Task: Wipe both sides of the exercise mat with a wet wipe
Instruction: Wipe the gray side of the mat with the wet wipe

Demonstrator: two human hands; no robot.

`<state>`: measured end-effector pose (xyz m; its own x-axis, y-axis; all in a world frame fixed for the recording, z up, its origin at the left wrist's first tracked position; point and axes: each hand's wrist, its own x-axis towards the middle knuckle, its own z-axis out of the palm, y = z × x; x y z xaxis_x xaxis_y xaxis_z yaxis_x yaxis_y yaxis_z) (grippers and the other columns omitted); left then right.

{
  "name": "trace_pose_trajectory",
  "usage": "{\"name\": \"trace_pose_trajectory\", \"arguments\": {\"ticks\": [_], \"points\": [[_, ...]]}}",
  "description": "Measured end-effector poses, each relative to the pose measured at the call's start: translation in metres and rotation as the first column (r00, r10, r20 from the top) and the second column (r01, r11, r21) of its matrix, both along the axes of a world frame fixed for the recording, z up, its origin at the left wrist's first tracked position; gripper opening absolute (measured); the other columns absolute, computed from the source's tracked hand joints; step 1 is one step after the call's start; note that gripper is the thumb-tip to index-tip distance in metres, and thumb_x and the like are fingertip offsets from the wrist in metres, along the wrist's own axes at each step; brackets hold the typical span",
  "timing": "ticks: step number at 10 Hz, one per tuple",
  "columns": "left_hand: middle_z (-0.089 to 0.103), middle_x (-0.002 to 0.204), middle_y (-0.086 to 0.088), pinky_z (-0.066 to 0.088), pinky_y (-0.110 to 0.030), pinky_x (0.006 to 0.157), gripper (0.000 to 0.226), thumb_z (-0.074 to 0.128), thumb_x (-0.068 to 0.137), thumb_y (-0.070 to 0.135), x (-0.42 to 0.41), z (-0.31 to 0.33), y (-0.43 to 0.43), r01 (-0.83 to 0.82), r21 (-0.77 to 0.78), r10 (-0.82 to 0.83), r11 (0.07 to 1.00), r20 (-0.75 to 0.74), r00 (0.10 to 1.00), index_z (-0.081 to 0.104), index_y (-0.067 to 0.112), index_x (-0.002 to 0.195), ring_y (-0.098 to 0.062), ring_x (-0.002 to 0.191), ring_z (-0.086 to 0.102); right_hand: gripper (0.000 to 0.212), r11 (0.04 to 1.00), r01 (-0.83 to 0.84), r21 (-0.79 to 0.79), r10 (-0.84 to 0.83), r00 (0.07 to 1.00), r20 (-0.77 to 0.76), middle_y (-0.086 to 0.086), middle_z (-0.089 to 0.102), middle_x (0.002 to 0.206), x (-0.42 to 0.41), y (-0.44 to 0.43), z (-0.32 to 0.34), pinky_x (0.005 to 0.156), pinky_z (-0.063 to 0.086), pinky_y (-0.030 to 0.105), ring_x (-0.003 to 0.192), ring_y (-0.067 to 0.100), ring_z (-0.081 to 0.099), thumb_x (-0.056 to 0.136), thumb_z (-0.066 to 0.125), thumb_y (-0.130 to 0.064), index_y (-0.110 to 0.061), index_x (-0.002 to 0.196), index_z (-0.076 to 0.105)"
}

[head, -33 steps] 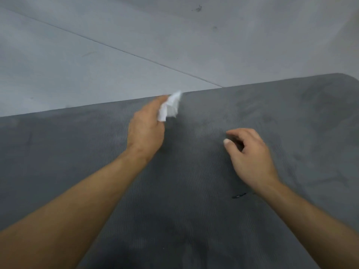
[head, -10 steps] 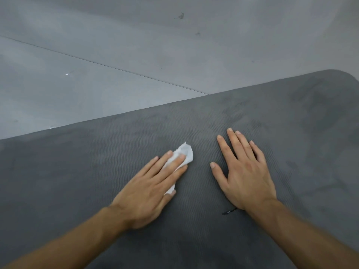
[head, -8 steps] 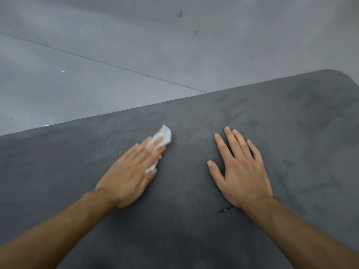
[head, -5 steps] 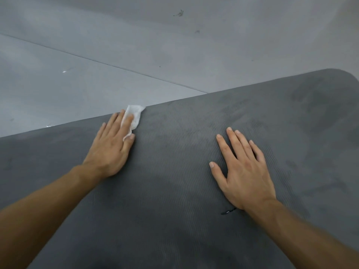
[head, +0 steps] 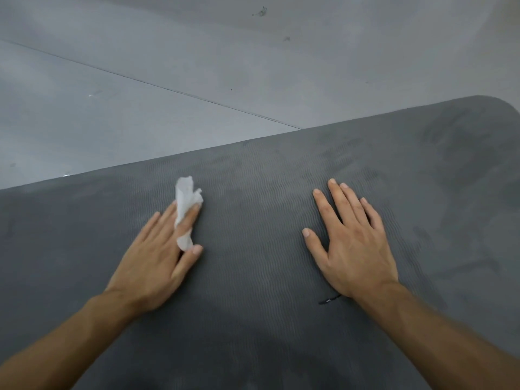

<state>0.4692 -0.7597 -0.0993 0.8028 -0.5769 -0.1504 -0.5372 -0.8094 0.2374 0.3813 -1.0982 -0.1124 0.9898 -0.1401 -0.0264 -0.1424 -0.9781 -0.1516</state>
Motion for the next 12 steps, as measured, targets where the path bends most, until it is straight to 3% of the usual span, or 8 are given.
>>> {"name": "trace_pose_trajectory", "arguments": {"ticks": [2,4,5,7,8,9,10,12], "points": [[0.003,0.173,0.004,-0.001,-0.036,0.128,0.074,0.011,0.098,0.069,0.063,-0.007,0.030,-0.283,0.079,0.279,0.956,0.055,0.959,-0.006,0.040,0.164,-0.005,0.157,-0.008,0.073,1.000,0.002,-0.002,-0.002,1.000,0.005,0.004,0.018,0.172,0.000,0.000,0.000,0.129,0.015,0.047,0.160,0.019,0.012,0.102,0.025,-0.061,-0.023,0.164,0.025],[0.006,0.174,0.000,0.001,-0.040,0.129,0.081,0.014,0.097,0.070,0.072,-0.009,0.009,-0.310,0.037,0.309,0.950,0.033,0.951,-0.001,0.031,0.166,-0.015,0.160,-0.002,0.072,1.000,-0.001,-0.003,0.001,1.000,0.011,0.005,0.019,0.172,0.000,0.000,-0.001,0.129,0.016,0.048,0.160,0.020,0.013,0.102,0.026,-0.061,-0.022,0.164,0.027],[0.002,0.174,0.000,0.002,-0.038,0.129,0.081,0.023,0.100,0.066,0.047,0.001,-0.023,-0.055,0.037,0.054,0.998,0.019,0.998,-0.001,0.026,0.166,-0.015,0.160,-0.004,0.072,1.000,-0.002,-0.009,0.002,1.000,0.015,0.005,0.020,0.172,0.000,0.000,-0.001,0.128,0.016,0.048,0.159,0.020,0.014,0.103,0.026,-0.061,-0.022,0.164,0.028],[-0.008,0.174,0.004,0.007,-0.045,0.128,0.076,0.022,0.107,0.064,-0.040,0.001,-0.068,0.311,0.110,-0.314,0.944,0.012,0.949,0.012,0.016,0.166,-0.016,0.160,-0.008,0.073,1.000,0.008,-0.026,-0.008,1.000,0.014,0.005,0.020,0.172,0.000,0.001,0.002,0.128,0.018,0.048,0.159,0.020,0.015,0.102,0.027,-0.061,-0.022,0.163,0.029],[0.003,0.174,0.003,0.007,-0.043,0.127,0.072,0.024,0.108,0.060,-0.048,-0.001,-0.048,0.262,0.069,-0.266,0.962,0.055,0.962,0.012,0.019,0.166,-0.016,0.160,0.001,0.072,1.000,0.003,-0.025,-0.003,1.000,0.017,0.005,0.020,0.172,0.000,0.001,0.002,0.128,0.018,0.048,0.159,0.020,0.015,0.102,0.026,-0.061,-0.022,0.163,0.029],[0.017,0.170,-0.001,0.004,-0.034,0.128,0.072,0.019,0.106,0.063,-0.027,-0.005,-0.005,-0.012,0.023,0.011,1.000,0.041,0.999,0.015,0.023,0.166,-0.014,0.159,0.006,0.072,1.000,-0.003,-0.023,0.003,1.000,0.017,0.005,0.021,0.172,0.000,0.001,0.000,0.128,0.018,0.048,0.159,0.020,0.015,0.103,0.025,-0.061,-0.022,0.163,0.029],[0.015,0.171,-0.002,0.000,-0.030,0.127,0.073,0.011,0.102,0.069,0.005,-0.004,0.046,-0.226,0.087,0.223,0.970,0.046,0.974,0.008,0.033,0.165,-0.008,0.158,-0.001,0.072,1.000,-0.005,-0.024,0.005,1.000,0.012,0.005,0.020,0.172,0.000,0.000,0.000,0.128,0.017,0.048,0.159,0.020,0.014,0.103,0.025,-0.061,-0.022,0.164,0.028],[0.002,0.174,0.004,0.004,-0.039,0.129,0.078,0.014,0.097,0.071,0.041,0.001,0.042,-0.321,0.069,0.320,0.944,0.024,0.947,-0.001,0.035,0.165,-0.010,0.158,-0.006,0.072,1.000,-0.002,-0.026,0.002,1.000,0.011,0.006,0.021,0.172,0.000,0.000,0.000,0.128,0.018,0.049,0.159,0.021,0.015,0.103,0.026,-0.060,-0.022,0.164,0.028]]}}
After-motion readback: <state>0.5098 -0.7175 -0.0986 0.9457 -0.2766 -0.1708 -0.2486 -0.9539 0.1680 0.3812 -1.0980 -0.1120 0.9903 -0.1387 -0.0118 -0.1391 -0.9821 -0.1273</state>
